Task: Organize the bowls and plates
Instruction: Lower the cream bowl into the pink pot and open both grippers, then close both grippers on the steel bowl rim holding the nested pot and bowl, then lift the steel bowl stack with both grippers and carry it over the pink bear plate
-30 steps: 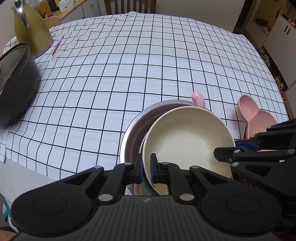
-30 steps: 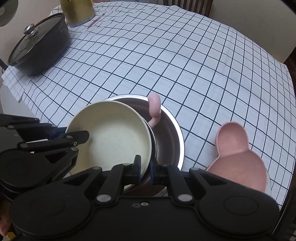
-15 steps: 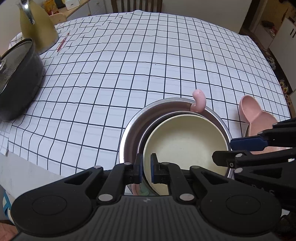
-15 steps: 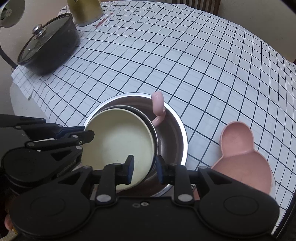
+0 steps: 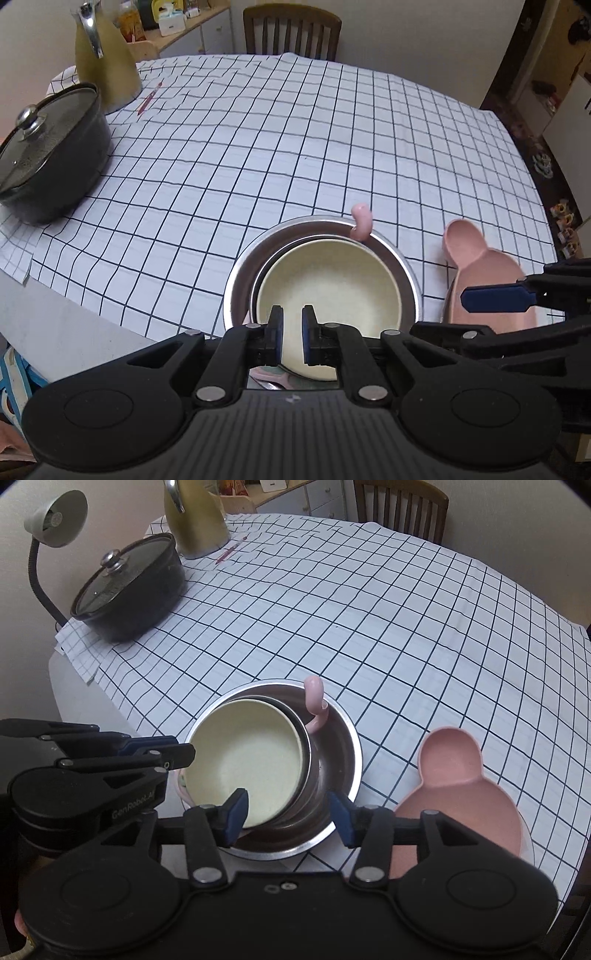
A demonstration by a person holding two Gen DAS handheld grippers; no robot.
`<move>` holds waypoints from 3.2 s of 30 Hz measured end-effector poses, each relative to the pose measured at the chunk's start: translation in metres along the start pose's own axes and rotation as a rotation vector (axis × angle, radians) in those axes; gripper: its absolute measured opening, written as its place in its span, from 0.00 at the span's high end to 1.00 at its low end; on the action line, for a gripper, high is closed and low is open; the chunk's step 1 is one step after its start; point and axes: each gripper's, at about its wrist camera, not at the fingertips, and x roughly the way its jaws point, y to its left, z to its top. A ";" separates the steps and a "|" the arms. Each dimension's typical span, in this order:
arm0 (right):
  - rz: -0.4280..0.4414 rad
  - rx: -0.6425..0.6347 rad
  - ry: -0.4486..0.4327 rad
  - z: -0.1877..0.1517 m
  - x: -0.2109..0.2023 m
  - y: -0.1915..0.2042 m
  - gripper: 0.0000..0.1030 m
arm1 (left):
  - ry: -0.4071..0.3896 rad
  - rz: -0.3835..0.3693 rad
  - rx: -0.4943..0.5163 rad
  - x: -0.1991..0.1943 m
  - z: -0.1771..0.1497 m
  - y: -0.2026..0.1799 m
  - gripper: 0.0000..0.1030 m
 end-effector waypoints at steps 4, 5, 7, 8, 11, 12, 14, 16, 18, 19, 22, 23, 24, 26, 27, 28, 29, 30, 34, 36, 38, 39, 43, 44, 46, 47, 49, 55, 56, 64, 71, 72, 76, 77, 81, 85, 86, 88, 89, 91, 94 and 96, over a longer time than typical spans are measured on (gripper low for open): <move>-0.010 -0.002 -0.032 -0.005 -0.013 0.002 0.46 | -0.034 -0.043 0.010 -0.008 0.002 0.000 0.91; -0.010 0.002 -0.041 -0.006 -0.015 0.002 0.44 | -0.044 -0.057 0.016 -0.009 0.002 0.001 0.91; -0.018 0.016 -0.059 -0.008 -0.021 0.002 0.40 | -0.067 -0.081 0.039 -0.011 0.005 0.003 0.91; -0.020 0.024 -0.067 -0.009 -0.023 0.002 0.38 | -0.078 -0.093 0.057 -0.012 0.006 0.005 0.90; -0.029 0.043 -0.091 -0.010 -0.025 0.003 0.34 | -0.090 -0.131 0.106 -0.012 0.013 0.012 0.72; -0.033 0.060 -0.102 -0.010 -0.025 0.003 0.32 | -0.098 -0.142 0.119 -0.012 0.015 0.015 0.56; -0.038 0.113 -0.119 -0.011 -0.026 0.001 0.28 | -0.120 -0.161 0.148 -0.012 0.019 0.023 0.34; -0.042 0.161 -0.130 -0.012 -0.025 -0.002 0.26 | -0.138 -0.176 0.188 -0.009 0.025 0.030 0.31; -0.059 0.199 -0.150 -0.015 -0.024 -0.003 0.21 | -0.130 -0.192 0.220 -0.002 0.032 0.037 0.31; -0.065 0.218 -0.160 -0.018 -0.023 -0.004 0.19 | -0.123 -0.202 0.234 0.003 0.034 0.040 0.31; -0.086 0.264 -0.170 -0.025 -0.015 -0.008 0.16 | -0.099 -0.219 0.272 0.021 0.040 0.052 0.31; -0.096 0.275 -0.171 -0.027 -0.012 -0.009 0.16 | -0.086 -0.227 0.279 0.028 0.042 0.057 0.31; -0.112 0.281 -0.174 -0.030 -0.008 -0.010 0.16 | -0.076 -0.233 0.284 0.035 0.043 0.062 0.31; -0.139 0.254 -0.175 -0.033 -0.001 -0.009 0.17 | -0.058 -0.237 0.295 0.048 0.044 0.070 0.31; -0.156 0.235 -0.175 -0.035 0.003 -0.009 0.18 | -0.051 -0.237 0.305 0.054 0.044 0.075 0.31; -0.171 0.219 -0.170 -0.037 0.007 -0.009 0.18 | -0.045 -0.231 0.313 0.060 0.043 0.078 0.31; -0.185 0.209 -0.162 -0.038 0.011 -0.009 0.20 | -0.035 -0.226 0.316 0.066 0.041 0.082 0.31; -0.192 0.201 -0.150 -0.039 0.016 -0.011 0.21 | -0.022 -0.228 0.316 0.072 0.040 0.085 0.31; -0.198 0.192 -0.096 -0.040 0.033 -0.015 0.32 | 0.015 -0.245 0.275 0.087 0.035 0.098 0.31; -0.209 0.177 -0.073 -0.040 0.041 -0.015 0.37 | 0.031 -0.248 0.258 0.093 0.034 0.103 0.31; -0.211 0.165 -0.051 -0.038 0.048 -0.015 0.47 | 0.046 -0.261 0.210 0.096 0.034 0.110 0.31; -0.205 0.159 -0.043 -0.037 0.051 -0.014 0.48 | 0.050 -0.270 0.187 0.097 0.034 0.115 0.31; -0.192 0.146 -0.024 -0.032 0.059 -0.015 0.53 | 0.079 -0.275 0.152 0.107 0.031 0.122 0.32; -0.187 0.145 -0.019 -0.030 0.061 -0.015 0.56 | 0.089 -0.281 0.149 0.109 0.029 0.123 0.33; -0.184 0.140 -0.009 -0.027 0.065 -0.017 0.58 | 0.104 -0.300 0.146 0.110 0.027 0.121 0.38; -0.184 0.137 -0.005 -0.026 0.067 -0.018 0.61 | 0.111 -0.308 0.144 0.111 0.026 0.120 0.38; -0.177 0.146 0.003 -0.025 0.071 -0.021 0.62 | 0.126 -0.312 0.139 0.114 0.023 0.117 0.41; -0.153 0.164 0.030 -0.024 0.081 -0.025 0.69 | 0.181 -0.340 0.107 0.126 0.016 0.112 0.60; -0.147 0.166 0.032 -0.024 0.081 -0.025 0.71 | 0.185 -0.344 0.102 0.127 0.016 0.112 0.61; -0.110 0.211 0.045 -0.023 0.087 -0.029 0.76 | 0.202 -0.366 0.113 0.129 0.015 0.100 0.84; -0.124 0.240 0.039 -0.027 0.085 -0.030 0.82 | 0.192 -0.338 0.122 0.125 0.014 0.096 0.87; -0.125 0.246 0.039 -0.027 0.084 -0.029 0.82 | 0.191 -0.333 0.125 0.125 0.013 0.096 0.87; -0.134 0.256 0.027 -0.027 0.079 -0.027 0.84 | 0.187 -0.323 0.127 0.121 0.011 0.095 0.87; -0.141 0.247 0.022 -0.027 0.077 -0.026 0.84 | 0.186 -0.324 0.122 0.120 0.011 0.096 0.87; -0.147 0.255 0.020 -0.023 0.071 -0.022 0.84 | 0.167 -0.315 0.119 0.109 0.014 0.096 0.87; -0.141 0.276 0.008 -0.020 0.059 -0.020 0.85 | 0.163 -0.307 0.107 0.093 0.023 0.098 0.87; -0.138 0.280 0.002 -0.019 0.055 -0.020 0.85 | 0.161 -0.303 0.106 0.089 0.025 0.098 0.87; -0.131 0.286 -0.007 -0.016 0.046 -0.019 0.86 | 0.147 -0.294 0.113 0.078 0.030 0.095 0.87; -0.129 0.289 -0.012 -0.015 0.041 -0.019 0.86 | 0.138 -0.291 0.117 0.073 0.033 0.093 0.87; -0.129 0.296 -0.025 -0.014 0.032 -0.020 0.86 | 0.124 -0.290 0.127 0.063 0.037 0.088 0.88; -0.131 0.303 -0.044 -0.013 0.017 -0.024 0.86 | 0.110 -0.293 0.139 0.050 0.044 0.077 0.87; -0.132 0.307 -0.055 -0.014 0.007 -0.030 0.86 | 0.102 -0.299 0.149 0.044 0.047 0.066 0.87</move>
